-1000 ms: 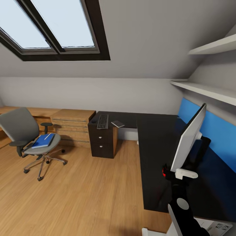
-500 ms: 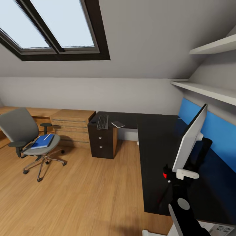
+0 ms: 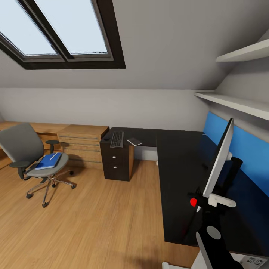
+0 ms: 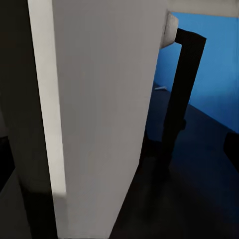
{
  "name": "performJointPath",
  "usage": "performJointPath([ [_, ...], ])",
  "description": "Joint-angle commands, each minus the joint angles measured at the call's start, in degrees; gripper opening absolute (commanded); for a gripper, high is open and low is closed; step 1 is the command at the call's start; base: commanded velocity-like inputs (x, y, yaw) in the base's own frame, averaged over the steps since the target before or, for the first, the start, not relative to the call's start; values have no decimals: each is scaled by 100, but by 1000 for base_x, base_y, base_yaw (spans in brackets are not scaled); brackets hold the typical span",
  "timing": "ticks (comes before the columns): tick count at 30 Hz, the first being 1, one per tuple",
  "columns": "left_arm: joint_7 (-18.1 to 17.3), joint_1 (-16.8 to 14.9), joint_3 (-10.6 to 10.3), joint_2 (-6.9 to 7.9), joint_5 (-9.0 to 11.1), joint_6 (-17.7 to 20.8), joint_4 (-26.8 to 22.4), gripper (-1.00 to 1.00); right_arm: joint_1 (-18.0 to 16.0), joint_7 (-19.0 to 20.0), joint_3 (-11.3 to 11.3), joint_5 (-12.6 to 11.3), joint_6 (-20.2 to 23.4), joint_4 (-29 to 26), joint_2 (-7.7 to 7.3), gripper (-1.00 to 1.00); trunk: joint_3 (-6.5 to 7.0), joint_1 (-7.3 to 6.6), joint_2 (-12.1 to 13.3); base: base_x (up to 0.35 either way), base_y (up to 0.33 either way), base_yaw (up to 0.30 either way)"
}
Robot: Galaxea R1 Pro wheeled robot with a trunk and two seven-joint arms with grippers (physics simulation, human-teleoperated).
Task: In the bedroom, organize the workspace by keeping the computer under the desk, ensuring the monitor is on the desk, placing the keyboard on the desk next to the monitor, placing the mouse on the desk next to the keyboard, moving the folder from the swivel chair onto the desk next to the mouse, stacking the notebook on top of the folder with the pen on top of the notebook, and positioning the swivel chair next to the desk.
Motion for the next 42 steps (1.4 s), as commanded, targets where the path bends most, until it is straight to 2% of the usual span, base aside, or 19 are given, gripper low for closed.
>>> performJointPath([
  [1,23,-4,-49,-1,43,-15,4,100,-3,-14,-9,35,23,-2,4,100,-8,1,-5,0,0,0],
  [11,23,-4,-52,-1,43,-15,4,100,-2,-17,-14,34,23,-2,4,100,-8,1,-5,-26,-39,0],
  [31,23,-4,-50,-1,43,-15,4,100,-1,-9,-5,34,22,199,-4,100,-8,1,-5,-114,-287,0],
  [42,23,-4,-49,-1,43,-15,4,100,-3,-3,20,45,-5,200,-5,100,-8,1,-5,-11,-38,0],
])
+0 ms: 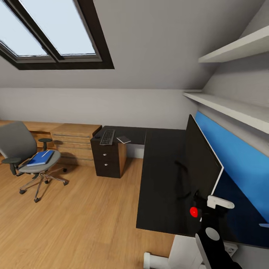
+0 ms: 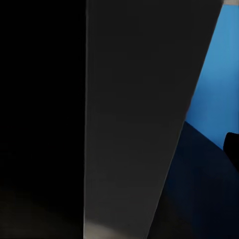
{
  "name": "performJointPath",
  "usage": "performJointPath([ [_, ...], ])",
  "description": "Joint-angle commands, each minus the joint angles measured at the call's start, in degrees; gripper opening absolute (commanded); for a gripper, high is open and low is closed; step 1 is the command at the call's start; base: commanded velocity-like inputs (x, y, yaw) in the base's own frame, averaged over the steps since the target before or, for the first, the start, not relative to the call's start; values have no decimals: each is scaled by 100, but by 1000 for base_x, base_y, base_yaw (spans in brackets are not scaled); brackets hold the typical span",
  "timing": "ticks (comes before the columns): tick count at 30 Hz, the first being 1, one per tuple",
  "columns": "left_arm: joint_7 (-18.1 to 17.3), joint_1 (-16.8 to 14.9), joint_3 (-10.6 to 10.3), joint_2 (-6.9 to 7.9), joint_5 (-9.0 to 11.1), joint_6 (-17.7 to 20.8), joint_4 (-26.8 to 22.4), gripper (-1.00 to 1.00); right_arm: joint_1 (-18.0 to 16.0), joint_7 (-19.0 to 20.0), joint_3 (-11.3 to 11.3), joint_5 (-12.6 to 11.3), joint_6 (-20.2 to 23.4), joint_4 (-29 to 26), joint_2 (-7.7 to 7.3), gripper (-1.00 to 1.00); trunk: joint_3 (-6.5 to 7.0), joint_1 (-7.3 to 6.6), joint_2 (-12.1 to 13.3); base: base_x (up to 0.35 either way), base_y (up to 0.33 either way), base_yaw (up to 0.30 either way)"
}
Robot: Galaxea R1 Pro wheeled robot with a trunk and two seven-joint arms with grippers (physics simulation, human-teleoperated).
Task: In the bedroom, organize the workspace by keeping the computer under the desk, ensuring the monitor is on the desk, placing the keyboard on the desk next to the monitor, placing the mouse on the desk next to the keyboard, moving the folder from the swivel chair onto the desk next to the mouse, stacking the notebook on top of the folder with the pen on top of the notebook, and positioning the swivel chair next to the desk.
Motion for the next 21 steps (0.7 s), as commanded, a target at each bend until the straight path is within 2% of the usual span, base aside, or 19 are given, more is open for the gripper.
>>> performJointPath([
  [1,23,-4,-49,-1,43,-15,4,100,-4,-10,-5,42,-1,1,4,100,-7,1,-5,0,0,0],
  [12,23,-4,-51,-1,43,-15,4,100,-6,-8,-4,46,-75,-2,4,100,-7,1,-5,0,-3,0],
  [21,23,-4,-48,-1,43,-15,4,100,-3,-8,-4,46,-75,3,4,100,-7,1,-5,-33,-132,0],
])
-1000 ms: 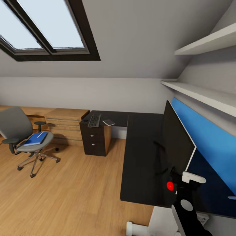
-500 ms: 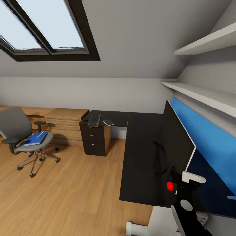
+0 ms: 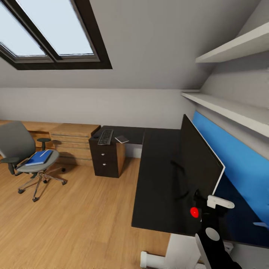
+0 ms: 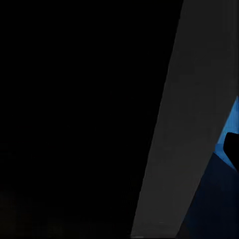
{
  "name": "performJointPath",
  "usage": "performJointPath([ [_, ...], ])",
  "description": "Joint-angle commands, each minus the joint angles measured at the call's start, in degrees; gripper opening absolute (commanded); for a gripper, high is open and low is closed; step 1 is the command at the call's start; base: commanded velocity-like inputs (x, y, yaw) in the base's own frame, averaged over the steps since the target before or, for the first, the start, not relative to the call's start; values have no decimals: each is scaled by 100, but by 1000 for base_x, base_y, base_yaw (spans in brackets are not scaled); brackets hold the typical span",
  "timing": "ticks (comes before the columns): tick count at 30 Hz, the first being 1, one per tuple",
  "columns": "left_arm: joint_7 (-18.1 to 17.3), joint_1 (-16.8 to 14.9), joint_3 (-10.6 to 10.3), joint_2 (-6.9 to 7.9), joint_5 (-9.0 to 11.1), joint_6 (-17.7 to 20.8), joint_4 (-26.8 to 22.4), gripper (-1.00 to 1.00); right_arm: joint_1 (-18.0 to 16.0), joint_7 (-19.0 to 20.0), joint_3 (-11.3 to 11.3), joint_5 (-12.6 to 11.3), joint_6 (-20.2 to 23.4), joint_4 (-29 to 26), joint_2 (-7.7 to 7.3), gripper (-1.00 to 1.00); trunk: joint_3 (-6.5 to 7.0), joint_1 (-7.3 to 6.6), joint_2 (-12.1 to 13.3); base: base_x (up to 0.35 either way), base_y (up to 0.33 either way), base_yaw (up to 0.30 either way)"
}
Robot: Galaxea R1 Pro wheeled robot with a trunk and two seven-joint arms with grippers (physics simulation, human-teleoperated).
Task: In the bedroom, organize the workspace by keeping the computer under the desk, ensuring the monitor is on the desk, placing the keyboard on the desk next to the monitor, placing the mouse on the desk next to the keyboard, moving the folder from the swivel chair onto the desk next to the mouse, stacking the notebook on top of the folder with the pen on top of the notebook, and positioning the swivel chair next to the desk.
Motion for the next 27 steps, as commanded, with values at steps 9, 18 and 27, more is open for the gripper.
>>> performJointPath([
  [9,24,-4,-50,-1,43,-17,4,100,-8,-14,-7,31,11,5,3,100,-7,0,-5,-29,-87,0],
  [18,24,-4,-50,-1,43,-17,4,100,-5,-14,-7,31,11,11,0,100,-7,0,-5,-1,-2,0],
  [27,24,-4,-50,-1,43,-17,4,100,-5,-12,-7,31,4,96,1,100,-7,0,-5,-71,-65,0],
])
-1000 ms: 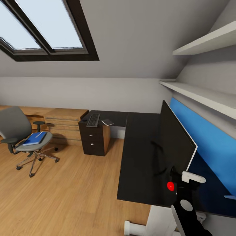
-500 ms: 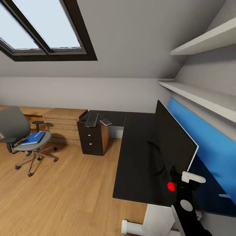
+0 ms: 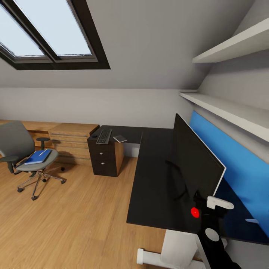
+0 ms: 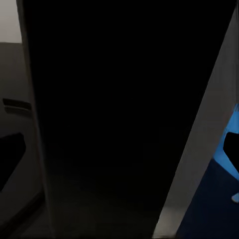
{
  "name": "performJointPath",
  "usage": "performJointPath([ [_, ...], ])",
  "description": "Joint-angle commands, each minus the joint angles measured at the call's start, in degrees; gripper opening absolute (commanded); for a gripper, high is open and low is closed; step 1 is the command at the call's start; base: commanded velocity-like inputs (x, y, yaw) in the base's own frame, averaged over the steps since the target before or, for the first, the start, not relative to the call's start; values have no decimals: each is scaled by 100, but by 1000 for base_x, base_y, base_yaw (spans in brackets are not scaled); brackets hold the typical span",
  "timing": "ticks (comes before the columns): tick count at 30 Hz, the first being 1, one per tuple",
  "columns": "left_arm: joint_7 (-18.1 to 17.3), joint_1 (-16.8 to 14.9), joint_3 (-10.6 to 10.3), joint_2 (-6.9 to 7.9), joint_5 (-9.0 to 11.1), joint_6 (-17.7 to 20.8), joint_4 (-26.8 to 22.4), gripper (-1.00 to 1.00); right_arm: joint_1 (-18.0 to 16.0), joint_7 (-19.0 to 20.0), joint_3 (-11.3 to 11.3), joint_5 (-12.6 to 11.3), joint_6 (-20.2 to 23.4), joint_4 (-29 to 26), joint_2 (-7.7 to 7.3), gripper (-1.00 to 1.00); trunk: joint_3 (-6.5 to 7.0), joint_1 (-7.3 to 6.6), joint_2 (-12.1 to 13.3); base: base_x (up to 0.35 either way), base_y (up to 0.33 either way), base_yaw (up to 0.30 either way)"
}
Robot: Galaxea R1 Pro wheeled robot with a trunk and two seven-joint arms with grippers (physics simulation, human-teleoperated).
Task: In the bedroom, organize the workspace by keeping the computer under the desk, ensuring the monitor is on the desk, placing the keyboard on the desk next to the monitor, placing the mouse on the desk next to the keyboard, moving the folder from the swivel chair onto the desk next to the mouse, stacking the notebook on top of the folder with the pen on top of the notebook, and positioning the swivel chair next to the desk.
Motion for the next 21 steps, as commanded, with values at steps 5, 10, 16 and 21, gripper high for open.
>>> performJointPath([
  [5,23,-4,-51,-1,43,-15,4,100,-4,-7,-2,37,9,20,4,100,-8,0,-5,-7,-6,0],
  [10,23,-4,-51,-1,43,-15,4,100,-3,-6,1,37,8,24,5,100,-8,0,-5,-109,-1,0],
  [16,23,-4,-51,-1,43,-15,4,100,-7,-6,2,37,8,24,2,100,-8,0,-5,-238,19,0],
  [21,23,-4,-51,-1,43,-15,4,100,-1,-2,2,37,7,24,-1,100,-8,0,-5,-70,13,0],
])
